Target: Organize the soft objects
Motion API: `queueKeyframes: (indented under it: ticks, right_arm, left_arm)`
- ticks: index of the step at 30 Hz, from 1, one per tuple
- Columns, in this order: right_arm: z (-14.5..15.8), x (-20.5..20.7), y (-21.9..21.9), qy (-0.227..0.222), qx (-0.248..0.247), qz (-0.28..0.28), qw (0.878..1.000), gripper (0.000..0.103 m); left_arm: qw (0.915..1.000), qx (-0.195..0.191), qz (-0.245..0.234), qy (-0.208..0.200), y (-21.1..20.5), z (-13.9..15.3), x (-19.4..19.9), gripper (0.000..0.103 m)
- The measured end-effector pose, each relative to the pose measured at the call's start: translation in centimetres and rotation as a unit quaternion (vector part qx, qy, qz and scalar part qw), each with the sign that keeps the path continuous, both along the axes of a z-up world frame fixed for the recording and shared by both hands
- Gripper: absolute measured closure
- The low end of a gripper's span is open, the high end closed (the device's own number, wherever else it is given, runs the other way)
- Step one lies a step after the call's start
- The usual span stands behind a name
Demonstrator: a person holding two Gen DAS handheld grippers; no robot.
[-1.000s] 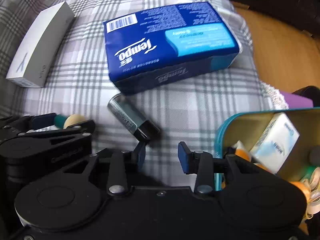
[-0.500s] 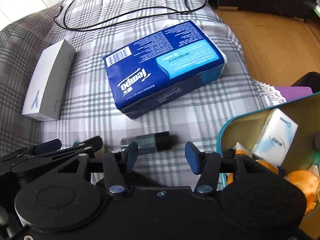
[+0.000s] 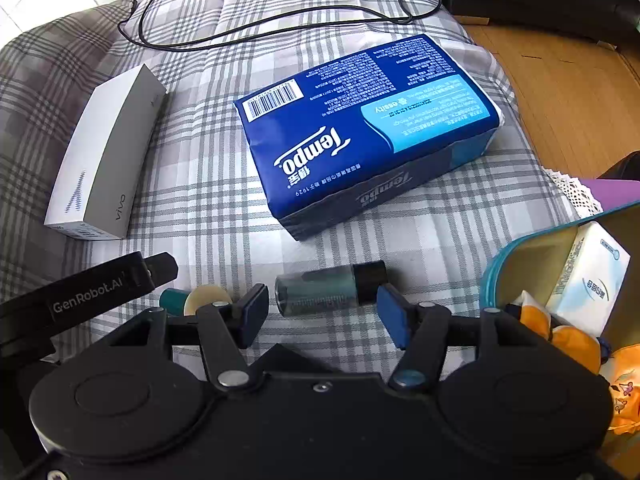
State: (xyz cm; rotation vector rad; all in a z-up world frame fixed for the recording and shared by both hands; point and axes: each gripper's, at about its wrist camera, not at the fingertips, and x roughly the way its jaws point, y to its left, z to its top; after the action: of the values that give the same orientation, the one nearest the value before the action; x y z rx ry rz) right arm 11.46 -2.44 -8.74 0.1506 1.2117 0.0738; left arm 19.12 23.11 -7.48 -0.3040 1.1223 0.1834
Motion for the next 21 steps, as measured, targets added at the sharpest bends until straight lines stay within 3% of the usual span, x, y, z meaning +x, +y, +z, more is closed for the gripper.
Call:
queueKeyframes:
  ticks: [9, 10, 11, 12, 21]
  right_arm:
    - [-1.2, 0.4, 0.6, -0.004, -0.025, 0.001, 1.000, 0.046]
    - [-1.2, 0.5, 0.5, -0.006, -0.027, 0.002, 1.000, 0.050]
    - [-1.2, 0.5, 0.5, -0.007, -0.030, 0.003, 1.000, 0.062]
    - [-1.1, 0.6, 0.4, -0.005, -0.033, 0.004, 0.999, 0.067]
    - [-0.3, 0.5, -2.4, -0.008, -0.019, -0.007, 1.000, 0.062]
  left_arm:
    - [0.9999, 0.015, -0.005, -0.001, -0.2, 0.1, 0.0, 0.011]
    - [0.9998, 0.019, -0.009, -0.003, -0.4, 0.1, -0.1, 0.011]
    - [0.9997, 0.022, -0.013, -0.005, -0.6, 0.1, 0.0, 0.010]
    - [0.9995, 0.025, -0.018, -0.006, -0.8, 0.2, -0.1, 0.010]
    - [0.9951, 0.032, -0.092, -0.018, -3.3, 0.4, -0.3, 0.006]
